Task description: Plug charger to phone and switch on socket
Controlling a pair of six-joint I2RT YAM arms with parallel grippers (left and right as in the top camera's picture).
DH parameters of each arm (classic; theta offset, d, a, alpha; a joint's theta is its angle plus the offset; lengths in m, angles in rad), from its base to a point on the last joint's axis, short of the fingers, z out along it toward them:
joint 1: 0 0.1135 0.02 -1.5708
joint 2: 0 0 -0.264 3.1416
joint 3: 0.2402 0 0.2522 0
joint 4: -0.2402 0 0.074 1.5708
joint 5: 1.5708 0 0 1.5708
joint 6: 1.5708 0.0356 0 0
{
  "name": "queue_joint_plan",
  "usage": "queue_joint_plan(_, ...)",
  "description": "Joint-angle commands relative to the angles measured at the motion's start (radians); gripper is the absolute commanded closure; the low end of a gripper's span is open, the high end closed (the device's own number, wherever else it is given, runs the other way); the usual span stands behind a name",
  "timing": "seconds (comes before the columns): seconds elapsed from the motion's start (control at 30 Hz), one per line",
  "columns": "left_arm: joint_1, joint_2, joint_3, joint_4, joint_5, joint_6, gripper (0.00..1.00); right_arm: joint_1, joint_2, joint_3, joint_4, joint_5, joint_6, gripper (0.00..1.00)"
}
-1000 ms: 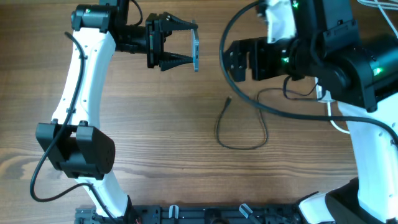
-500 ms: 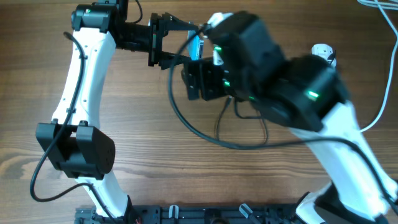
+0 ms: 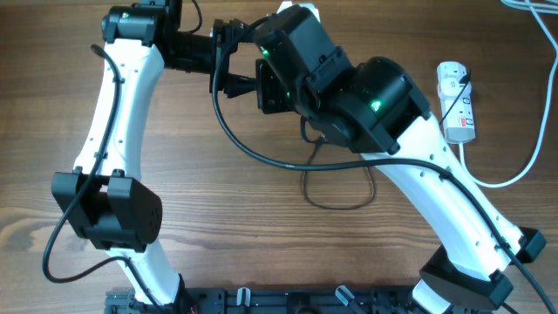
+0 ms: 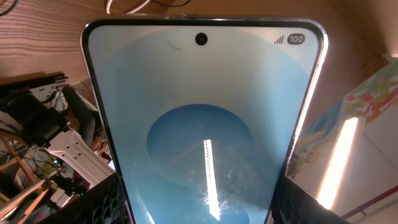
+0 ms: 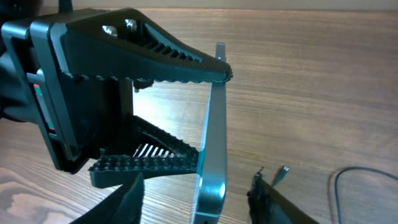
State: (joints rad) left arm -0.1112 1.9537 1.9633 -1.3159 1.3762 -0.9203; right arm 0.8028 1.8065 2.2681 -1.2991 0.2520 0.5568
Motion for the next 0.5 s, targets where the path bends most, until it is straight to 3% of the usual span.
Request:
queue_joint_plan(0.0,-0.003,-0.029,0.016,0.003,0.029,-0.021,0.34,0.002,0.003,0.01,0.013,0.064,0.003,0.5)
queue_joint_plan(0.47,-0.003,-0.029,0.015,0.005,0.07,-0.03,0.34,0.002,0.034,0.01,0.031,0.07,0.003,0.57)
